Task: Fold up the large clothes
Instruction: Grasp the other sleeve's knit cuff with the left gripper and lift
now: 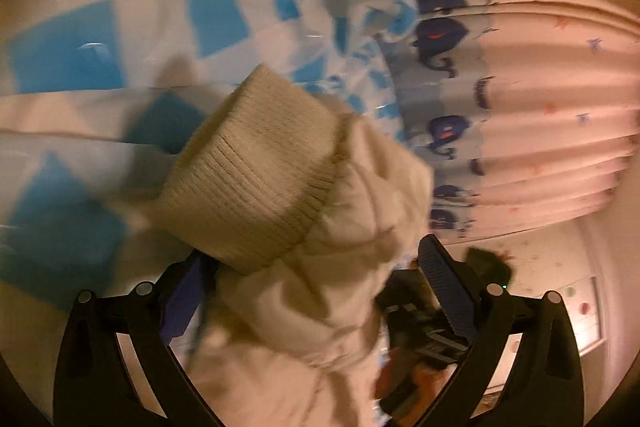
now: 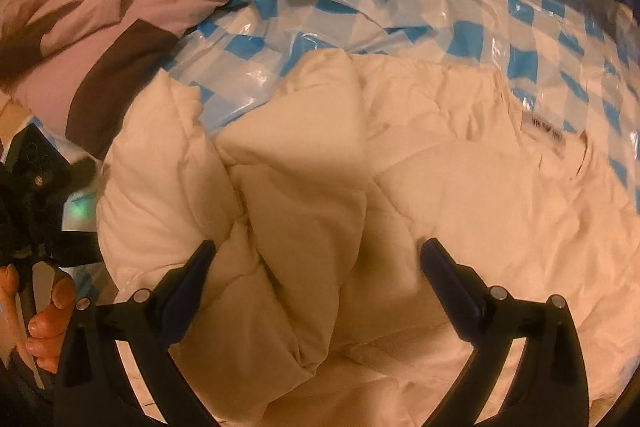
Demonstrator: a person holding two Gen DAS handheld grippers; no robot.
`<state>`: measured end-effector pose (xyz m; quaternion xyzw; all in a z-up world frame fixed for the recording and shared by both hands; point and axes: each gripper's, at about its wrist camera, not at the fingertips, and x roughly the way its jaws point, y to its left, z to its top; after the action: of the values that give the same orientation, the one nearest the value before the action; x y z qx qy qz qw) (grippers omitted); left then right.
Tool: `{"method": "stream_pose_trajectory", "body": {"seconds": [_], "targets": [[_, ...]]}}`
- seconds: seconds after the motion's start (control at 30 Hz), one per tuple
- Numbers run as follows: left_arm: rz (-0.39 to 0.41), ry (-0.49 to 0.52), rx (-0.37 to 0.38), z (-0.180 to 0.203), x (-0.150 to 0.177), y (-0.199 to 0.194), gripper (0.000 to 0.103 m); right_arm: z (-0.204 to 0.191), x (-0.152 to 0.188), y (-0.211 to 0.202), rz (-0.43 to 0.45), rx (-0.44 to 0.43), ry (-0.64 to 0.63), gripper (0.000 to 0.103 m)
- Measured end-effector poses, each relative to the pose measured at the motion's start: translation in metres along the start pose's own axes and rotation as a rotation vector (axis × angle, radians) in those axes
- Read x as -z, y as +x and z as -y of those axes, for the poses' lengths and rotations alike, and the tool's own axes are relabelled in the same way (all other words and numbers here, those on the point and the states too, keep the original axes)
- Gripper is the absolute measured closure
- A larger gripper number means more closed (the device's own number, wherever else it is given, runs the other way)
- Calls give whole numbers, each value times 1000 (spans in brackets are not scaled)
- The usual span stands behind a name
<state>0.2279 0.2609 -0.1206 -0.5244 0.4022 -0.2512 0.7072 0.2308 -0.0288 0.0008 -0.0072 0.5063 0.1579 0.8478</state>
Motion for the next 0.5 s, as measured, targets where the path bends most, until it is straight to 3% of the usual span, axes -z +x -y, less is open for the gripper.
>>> {"method": "stream_pose_trajectory", "body": {"seconds": [0.07, 0.1, 0.13, 0.2, 0.27, 0.33, 0.4, 0.5], "targets": [[56, 57, -4, 12, 2, -4, 11, 3, 2, -1, 9, -19, 10, 7], [71, 96, -14, 18, 6, -10, 44, 2, 3, -5, 26, -33, -3, 7], [72, 150, -48, 25, 8, -12, 63, -3, 5, -14, 65, -49, -35, 7], [68, 206, -116, 39, 10, -16, 83, -12, 9, -33, 146, -71, -84, 7], [97, 278, -240, 54, 12, -24, 87, -18, 12, -62, 244, -105, -106, 7], [146, 304, -287, 68, 11, -40, 88, -15, 17, -94, 322, -159, -87, 7], [253, 389, -353, 94, 8, -72, 89, -6, 23, -118, 367, -189, -61, 7], [427, 490, -362, 134, 2, -131, 88, 17, 39, -145, 389, -161, -50, 7]]}}
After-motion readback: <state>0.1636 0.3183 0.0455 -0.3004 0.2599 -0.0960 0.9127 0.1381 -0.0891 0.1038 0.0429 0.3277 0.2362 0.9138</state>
